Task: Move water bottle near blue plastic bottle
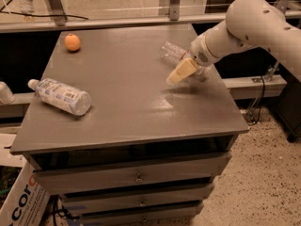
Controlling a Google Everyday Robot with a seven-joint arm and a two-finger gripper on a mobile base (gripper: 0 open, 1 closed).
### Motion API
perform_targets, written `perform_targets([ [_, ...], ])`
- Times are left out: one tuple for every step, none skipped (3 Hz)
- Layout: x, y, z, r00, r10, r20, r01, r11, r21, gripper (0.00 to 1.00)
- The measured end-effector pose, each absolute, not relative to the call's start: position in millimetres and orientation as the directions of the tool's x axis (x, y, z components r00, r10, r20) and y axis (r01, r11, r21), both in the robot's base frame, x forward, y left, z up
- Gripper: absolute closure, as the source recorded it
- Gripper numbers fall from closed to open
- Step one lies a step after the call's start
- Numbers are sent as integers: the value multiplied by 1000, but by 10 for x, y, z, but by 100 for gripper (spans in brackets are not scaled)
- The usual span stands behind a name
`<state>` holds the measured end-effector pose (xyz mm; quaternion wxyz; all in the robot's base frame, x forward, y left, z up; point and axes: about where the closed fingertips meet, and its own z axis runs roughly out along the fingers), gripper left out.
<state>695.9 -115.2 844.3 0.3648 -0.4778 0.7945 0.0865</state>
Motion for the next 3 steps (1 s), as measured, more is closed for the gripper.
perform_targets([
  [7093, -1213, 8371, -297, -677, -673, -812, 550, -195, 18],
  [7152, -1252, 8354, -305, -659, -687, -808, 561, -180, 41],
  [7179, -1239, 8456, -288, -646, -707, -812, 556, -177, 64],
])
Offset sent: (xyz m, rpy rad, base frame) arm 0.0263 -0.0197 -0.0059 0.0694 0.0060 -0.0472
